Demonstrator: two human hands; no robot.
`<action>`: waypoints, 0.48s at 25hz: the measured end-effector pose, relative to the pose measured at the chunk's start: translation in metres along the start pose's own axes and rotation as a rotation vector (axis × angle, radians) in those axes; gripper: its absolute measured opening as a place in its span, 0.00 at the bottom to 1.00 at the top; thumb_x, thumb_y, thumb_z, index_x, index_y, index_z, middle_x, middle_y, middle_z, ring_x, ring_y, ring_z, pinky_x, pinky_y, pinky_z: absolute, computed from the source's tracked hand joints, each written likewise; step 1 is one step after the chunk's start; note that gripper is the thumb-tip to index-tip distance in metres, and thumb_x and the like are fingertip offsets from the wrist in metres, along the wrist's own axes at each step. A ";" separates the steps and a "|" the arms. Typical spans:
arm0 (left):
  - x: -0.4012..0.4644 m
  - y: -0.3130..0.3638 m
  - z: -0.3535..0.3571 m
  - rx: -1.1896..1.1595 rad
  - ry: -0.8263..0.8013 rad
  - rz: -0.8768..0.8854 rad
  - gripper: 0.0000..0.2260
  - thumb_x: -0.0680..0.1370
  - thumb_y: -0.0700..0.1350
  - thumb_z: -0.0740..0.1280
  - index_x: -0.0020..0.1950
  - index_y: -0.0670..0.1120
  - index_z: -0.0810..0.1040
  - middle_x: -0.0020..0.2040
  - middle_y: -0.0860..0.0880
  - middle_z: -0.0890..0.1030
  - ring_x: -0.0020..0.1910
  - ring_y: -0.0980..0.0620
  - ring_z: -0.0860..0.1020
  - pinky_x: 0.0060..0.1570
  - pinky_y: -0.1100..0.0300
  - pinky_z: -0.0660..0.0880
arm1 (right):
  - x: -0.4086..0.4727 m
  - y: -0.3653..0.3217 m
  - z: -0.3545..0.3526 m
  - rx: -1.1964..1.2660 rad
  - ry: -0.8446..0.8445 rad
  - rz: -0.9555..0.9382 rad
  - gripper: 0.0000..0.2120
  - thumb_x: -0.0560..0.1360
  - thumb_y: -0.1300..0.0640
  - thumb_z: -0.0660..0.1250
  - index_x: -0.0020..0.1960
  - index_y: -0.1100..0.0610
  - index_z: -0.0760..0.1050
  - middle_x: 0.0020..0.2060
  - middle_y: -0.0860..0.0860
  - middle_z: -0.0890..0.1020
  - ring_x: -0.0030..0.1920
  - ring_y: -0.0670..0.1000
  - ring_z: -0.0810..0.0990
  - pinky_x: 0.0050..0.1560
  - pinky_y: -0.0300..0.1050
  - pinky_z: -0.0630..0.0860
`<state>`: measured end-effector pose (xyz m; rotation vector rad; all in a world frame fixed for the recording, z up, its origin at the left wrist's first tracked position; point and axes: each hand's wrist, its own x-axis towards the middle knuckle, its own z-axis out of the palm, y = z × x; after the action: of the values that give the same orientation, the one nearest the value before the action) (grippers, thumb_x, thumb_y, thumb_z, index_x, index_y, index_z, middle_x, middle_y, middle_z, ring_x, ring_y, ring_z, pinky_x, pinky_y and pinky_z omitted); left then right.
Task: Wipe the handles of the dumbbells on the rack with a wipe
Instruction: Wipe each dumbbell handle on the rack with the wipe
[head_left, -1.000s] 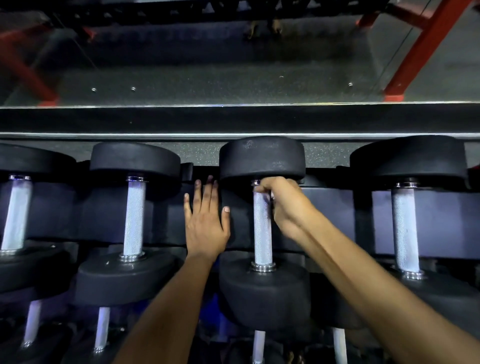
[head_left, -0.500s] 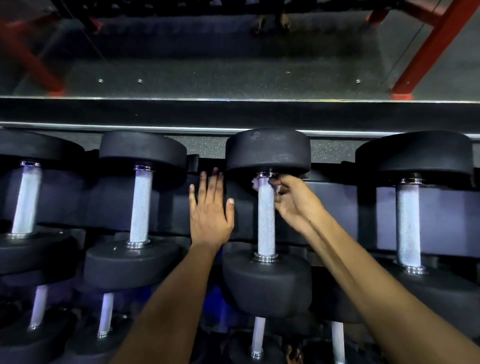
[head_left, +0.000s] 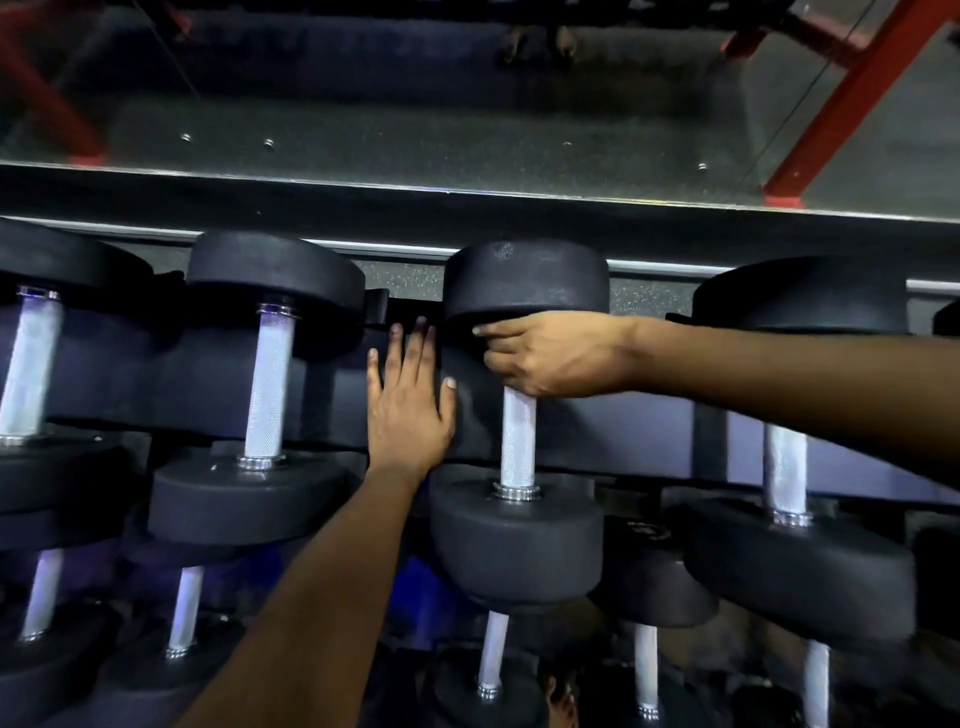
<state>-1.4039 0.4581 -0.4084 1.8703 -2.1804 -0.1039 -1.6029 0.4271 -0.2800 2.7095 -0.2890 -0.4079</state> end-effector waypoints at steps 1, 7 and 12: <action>0.000 0.001 -0.001 -0.006 0.004 -0.002 0.28 0.79 0.51 0.50 0.77 0.42 0.59 0.79 0.46 0.58 0.78 0.46 0.53 0.75 0.45 0.49 | -0.009 0.002 0.007 -0.022 -0.022 0.036 0.23 0.77 0.64 0.47 0.43 0.60 0.83 0.42 0.55 0.83 0.48 0.55 0.82 0.68 0.49 0.67; 0.000 0.001 -0.002 -0.018 0.006 -0.004 0.28 0.79 0.52 0.50 0.78 0.43 0.58 0.79 0.48 0.56 0.78 0.47 0.51 0.75 0.46 0.48 | 0.060 -0.011 0.005 -0.058 -0.549 -0.007 0.16 0.76 0.65 0.58 0.59 0.57 0.77 0.58 0.52 0.79 0.62 0.52 0.75 0.71 0.47 0.59; 0.000 0.001 -0.002 -0.013 0.008 -0.005 0.28 0.79 0.52 0.50 0.78 0.42 0.59 0.79 0.47 0.57 0.78 0.47 0.52 0.75 0.46 0.47 | 0.021 -0.011 0.004 -0.009 -0.141 0.134 0.19 0.76 0.65 0.51 0.48 0.56 0.81 0.46 0.53 0.82 0.53 0.51 0.80 0.69 0.45 0.65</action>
<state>-1.4043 0.4582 -0.4062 1.8655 -2.1645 -0.1114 -1.5829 0.4299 -0.2932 2.6383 -0.5030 -0.5601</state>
